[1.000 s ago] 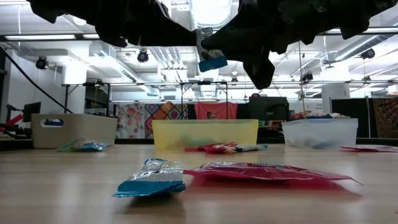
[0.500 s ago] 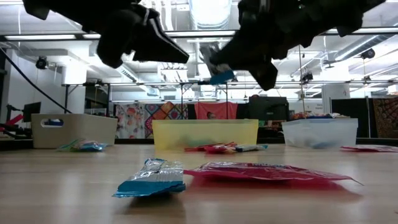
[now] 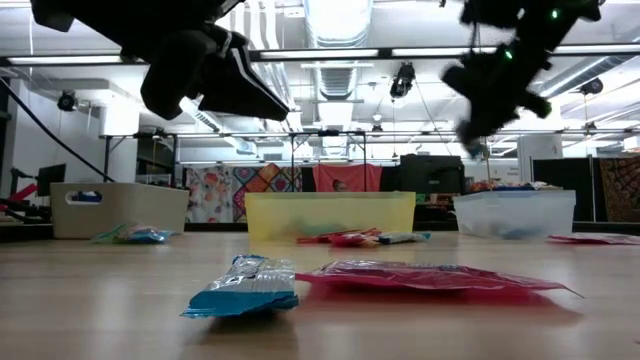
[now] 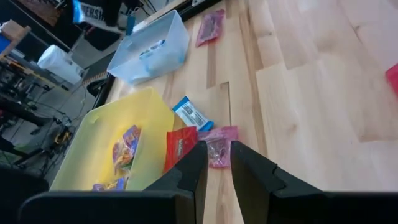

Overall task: Sort candy
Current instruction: Put the white chocolate into the transparent bin, then put the red gummy into the gray bin

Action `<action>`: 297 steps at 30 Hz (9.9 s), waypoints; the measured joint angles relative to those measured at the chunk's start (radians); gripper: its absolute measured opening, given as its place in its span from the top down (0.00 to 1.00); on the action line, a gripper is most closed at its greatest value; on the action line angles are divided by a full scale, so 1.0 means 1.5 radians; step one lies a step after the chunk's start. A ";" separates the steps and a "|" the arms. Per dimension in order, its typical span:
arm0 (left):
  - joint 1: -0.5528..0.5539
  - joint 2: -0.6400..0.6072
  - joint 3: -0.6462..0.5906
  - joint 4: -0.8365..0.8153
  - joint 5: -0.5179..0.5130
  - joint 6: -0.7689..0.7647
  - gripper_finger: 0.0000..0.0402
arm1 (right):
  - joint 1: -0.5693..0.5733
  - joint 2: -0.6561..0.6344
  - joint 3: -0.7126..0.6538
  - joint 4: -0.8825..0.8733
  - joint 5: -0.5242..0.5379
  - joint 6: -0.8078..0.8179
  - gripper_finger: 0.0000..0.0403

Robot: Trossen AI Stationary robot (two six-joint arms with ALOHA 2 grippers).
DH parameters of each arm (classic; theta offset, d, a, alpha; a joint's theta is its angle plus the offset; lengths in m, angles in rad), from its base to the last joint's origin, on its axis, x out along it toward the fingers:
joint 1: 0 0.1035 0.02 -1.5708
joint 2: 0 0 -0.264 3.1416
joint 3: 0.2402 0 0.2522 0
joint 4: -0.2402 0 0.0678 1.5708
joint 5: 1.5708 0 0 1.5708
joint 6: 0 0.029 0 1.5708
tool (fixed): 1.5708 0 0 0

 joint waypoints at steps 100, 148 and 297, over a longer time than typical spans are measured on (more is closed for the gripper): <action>-0.069 0.108 0.118 -0.057 0.275 -0.255 0.62 | 0.568 0.237 0.054 0.278 -0.159 0.018 0.67; 0.172 0.314 0.230 -0.088 0.168 0.074 0.52 | 0.633 0.301 0.054 0.287 -0.013 0.150 0.67; 0.089 -0.125 -0.144 0.270 0.302 -0.117 1.00 | 0.427 0.502 0.071 0.429 0.072 0.167 0.27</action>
